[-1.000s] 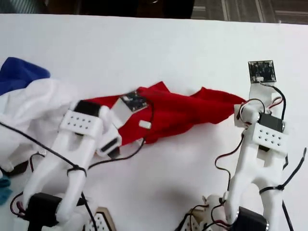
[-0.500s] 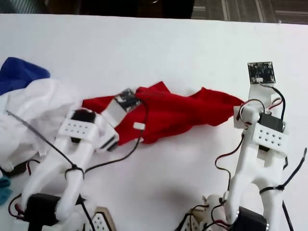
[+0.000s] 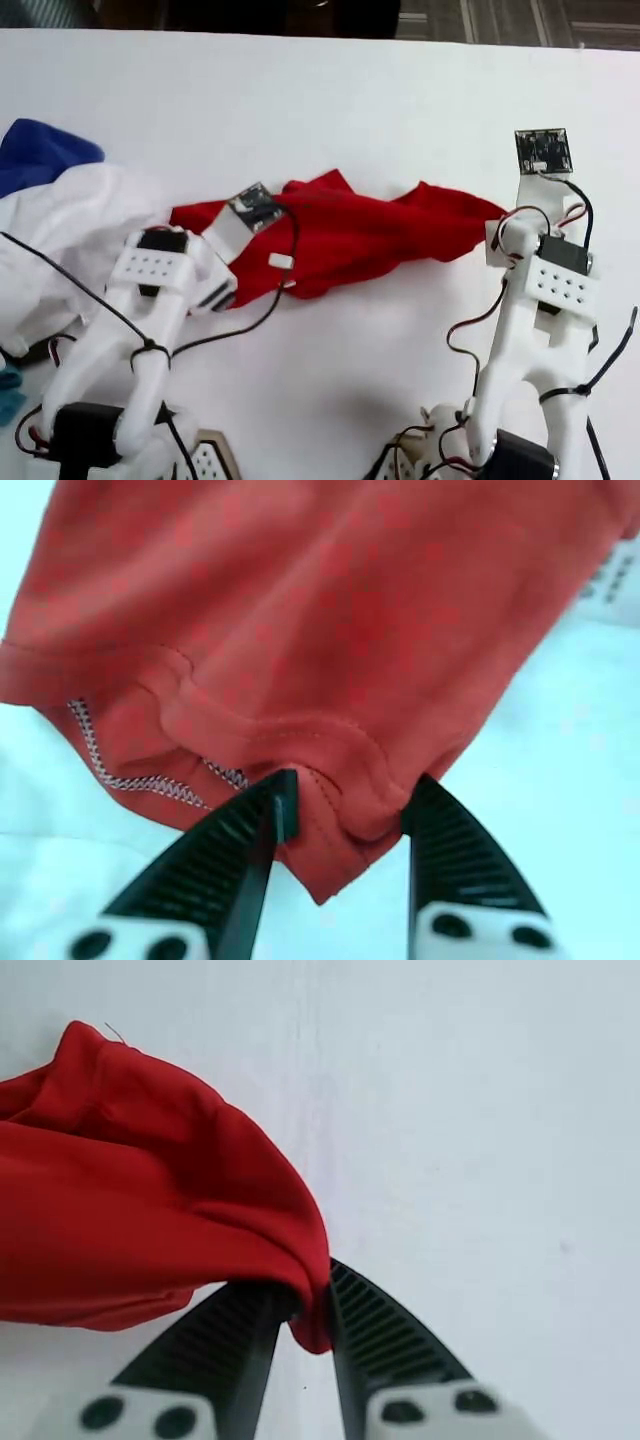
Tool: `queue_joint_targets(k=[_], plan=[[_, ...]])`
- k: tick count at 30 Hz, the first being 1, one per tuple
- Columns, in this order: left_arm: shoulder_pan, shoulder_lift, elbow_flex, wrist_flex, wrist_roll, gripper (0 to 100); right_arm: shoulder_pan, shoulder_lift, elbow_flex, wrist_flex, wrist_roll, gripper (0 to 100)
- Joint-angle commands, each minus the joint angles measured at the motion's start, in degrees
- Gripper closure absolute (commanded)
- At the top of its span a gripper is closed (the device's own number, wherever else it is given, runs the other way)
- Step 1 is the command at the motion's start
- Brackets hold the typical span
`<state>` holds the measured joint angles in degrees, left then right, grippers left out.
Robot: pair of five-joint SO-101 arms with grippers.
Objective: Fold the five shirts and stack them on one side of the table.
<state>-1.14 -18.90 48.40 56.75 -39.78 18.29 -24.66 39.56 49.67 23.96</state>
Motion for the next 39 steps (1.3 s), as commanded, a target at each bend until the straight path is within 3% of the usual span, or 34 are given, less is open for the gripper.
queue_joint_targets(k=[1,9,23,39], plan=[[0.62,-0.18,-0.57,-0.79,0.00,81,-0.57,0.04,-0.44,0.40,0.00,97.9],[5.54,-0.18,-3.03,-2.02,5.27,81,-0.66,0.04,-0.35,0.40,-0.09,97.9],[-1.93,-0.18,-5.32,-2.02,5.10,81,-0.57,0.04,-0.35,0.40,-0.09,97.9],[-1.67,-0.18,-9.71,-0.70,5.63,81,-0.57,0.04,-0.35,0.40,-0.09,97.9]])
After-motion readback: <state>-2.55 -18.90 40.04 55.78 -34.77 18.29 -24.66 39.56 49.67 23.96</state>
